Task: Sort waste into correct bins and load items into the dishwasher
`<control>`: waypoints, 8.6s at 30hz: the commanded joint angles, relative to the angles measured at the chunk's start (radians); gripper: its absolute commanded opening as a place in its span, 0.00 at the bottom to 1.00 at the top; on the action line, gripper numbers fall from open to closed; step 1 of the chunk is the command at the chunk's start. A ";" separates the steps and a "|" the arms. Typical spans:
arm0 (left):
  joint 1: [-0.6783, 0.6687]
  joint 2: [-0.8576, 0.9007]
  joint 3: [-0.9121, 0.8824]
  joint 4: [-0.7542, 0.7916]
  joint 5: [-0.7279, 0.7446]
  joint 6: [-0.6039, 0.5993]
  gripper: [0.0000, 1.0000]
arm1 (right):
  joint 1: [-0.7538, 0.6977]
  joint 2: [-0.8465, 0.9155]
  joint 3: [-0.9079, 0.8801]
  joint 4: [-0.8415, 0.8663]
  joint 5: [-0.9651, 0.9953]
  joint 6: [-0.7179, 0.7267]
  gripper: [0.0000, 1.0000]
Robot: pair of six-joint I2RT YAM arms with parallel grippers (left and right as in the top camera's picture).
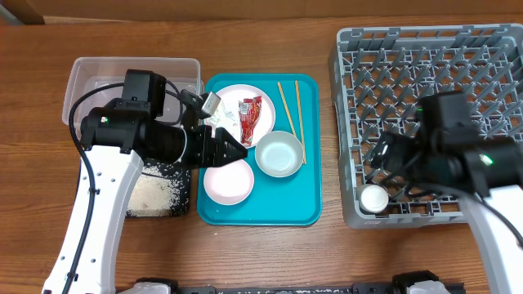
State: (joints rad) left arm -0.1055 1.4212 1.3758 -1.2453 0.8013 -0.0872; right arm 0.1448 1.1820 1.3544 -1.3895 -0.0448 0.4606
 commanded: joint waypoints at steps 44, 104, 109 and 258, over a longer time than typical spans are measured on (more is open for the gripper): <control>-0.332 0.587 0.046 0.764 -0.877 -0.204 0.04 | -0.002 -0.165 0.060 0.042 -0.208 -0.072 1.00; -0.278 0.627 0.449 0.188 -1.097 -0.327 0.04 | -0.002 -0.164 0.060 0.045 -0.192 -0.072 1.00; -0.233 0.455 0.468 0.175 -1.107 -0.315 0.04 | -0.002 -0.164 0.060 0.045 -0.192 -0.072 1.00; 0.060 -1.417 -1.270 0.895 -0.809 -0.032 1.00 | 0.407 0.514 -0.081 0.437 0.008 0.101 0.75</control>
State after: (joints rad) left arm -0.0563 0.0158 0.1127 -0.3534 0.0036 -0.1051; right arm 0.5720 1.6527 1.2720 -0.9691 -0.0769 0.5426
